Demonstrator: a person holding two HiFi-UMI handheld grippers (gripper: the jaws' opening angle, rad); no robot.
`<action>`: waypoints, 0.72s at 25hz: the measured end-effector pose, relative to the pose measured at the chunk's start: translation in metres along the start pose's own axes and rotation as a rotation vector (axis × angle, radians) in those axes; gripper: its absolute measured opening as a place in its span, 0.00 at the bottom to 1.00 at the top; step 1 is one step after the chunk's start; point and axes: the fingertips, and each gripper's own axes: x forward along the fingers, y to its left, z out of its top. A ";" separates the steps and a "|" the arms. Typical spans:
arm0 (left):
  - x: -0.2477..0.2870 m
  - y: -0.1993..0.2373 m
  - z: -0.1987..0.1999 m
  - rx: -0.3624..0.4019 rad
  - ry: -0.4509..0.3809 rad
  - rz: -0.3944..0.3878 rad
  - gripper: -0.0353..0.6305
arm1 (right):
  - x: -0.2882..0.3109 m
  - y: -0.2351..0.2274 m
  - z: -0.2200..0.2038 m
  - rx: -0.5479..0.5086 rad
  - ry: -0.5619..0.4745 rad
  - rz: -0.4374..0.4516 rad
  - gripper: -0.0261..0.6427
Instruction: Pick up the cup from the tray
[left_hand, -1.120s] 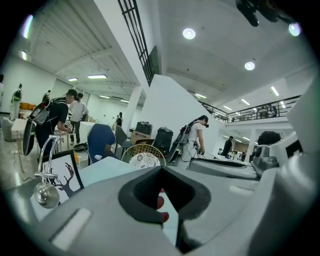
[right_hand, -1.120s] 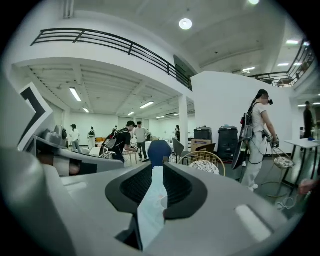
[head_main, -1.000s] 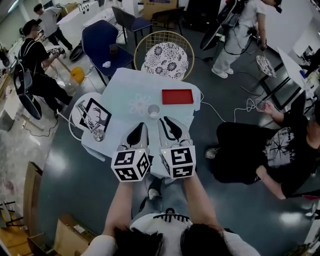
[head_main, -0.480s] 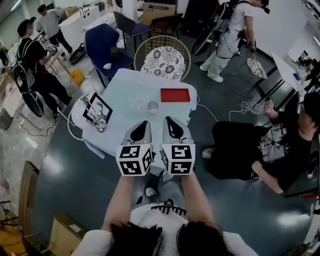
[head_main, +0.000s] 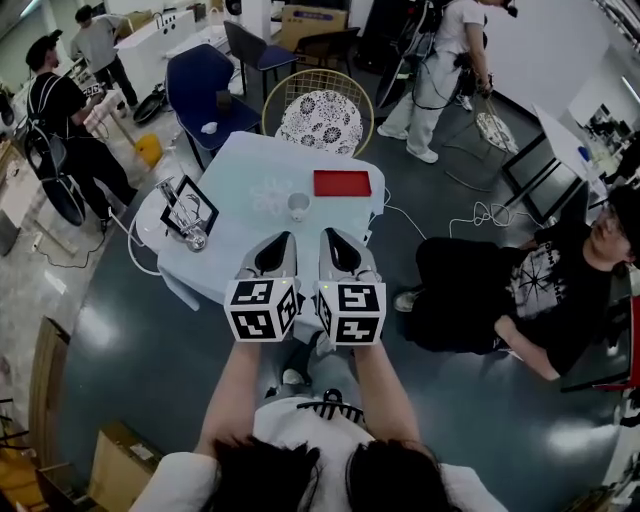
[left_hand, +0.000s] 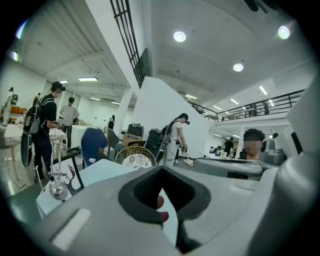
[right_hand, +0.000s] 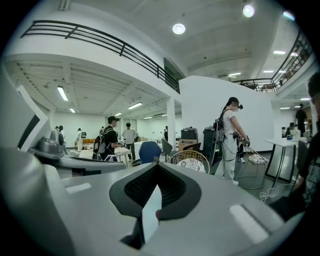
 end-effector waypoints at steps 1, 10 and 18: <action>-0.001 -0.001 0.001 0.003 -0.003 -0.001 0.05 | -0.001 0.001 0.001 -0.006 0.000 0.002 0.07; -0.010 -0.007 0.000 0.015 -0.003 0.004 0.05 | -0.009 0.005 0.001 -0.030 0.002 0.014 0.07; -0.007 -0.016 -0.010 0.025 0.012 0.000 0.05 | -0.014 -0.003 -0.006 -0.028 0.010 0.009 0.07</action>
